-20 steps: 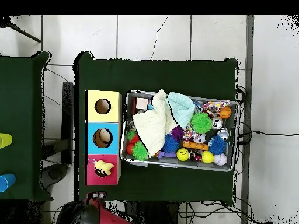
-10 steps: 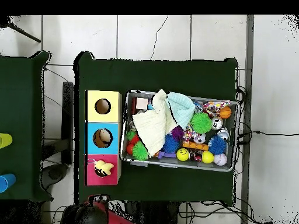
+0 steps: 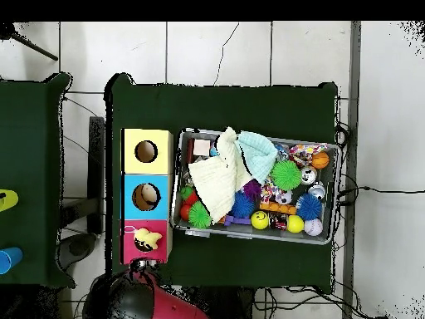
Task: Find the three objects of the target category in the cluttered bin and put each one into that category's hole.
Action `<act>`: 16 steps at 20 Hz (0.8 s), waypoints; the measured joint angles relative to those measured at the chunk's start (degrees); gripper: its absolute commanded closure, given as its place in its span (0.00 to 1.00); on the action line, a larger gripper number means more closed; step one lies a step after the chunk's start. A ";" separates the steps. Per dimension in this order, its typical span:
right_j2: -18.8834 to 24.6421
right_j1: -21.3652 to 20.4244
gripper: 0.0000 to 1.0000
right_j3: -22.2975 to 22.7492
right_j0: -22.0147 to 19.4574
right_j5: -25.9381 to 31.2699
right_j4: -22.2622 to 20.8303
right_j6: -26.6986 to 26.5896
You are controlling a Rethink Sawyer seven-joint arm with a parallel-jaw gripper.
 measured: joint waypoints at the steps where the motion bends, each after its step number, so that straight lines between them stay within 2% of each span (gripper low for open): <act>1: -0.26 0.47 1.00 -1.13 0.09 0.00 -0.01 0.00; 9: -0.66 1.90 1.00 -3.58 0.03 -0.04 -0.01 0.00; 12: -0.39 2.33 1.00 -4.10 -0.84 -0.70 0.09 0.00; 16: 1.17 2.85 1.00 -4.18 -3.59 -4.38 0.70 0.00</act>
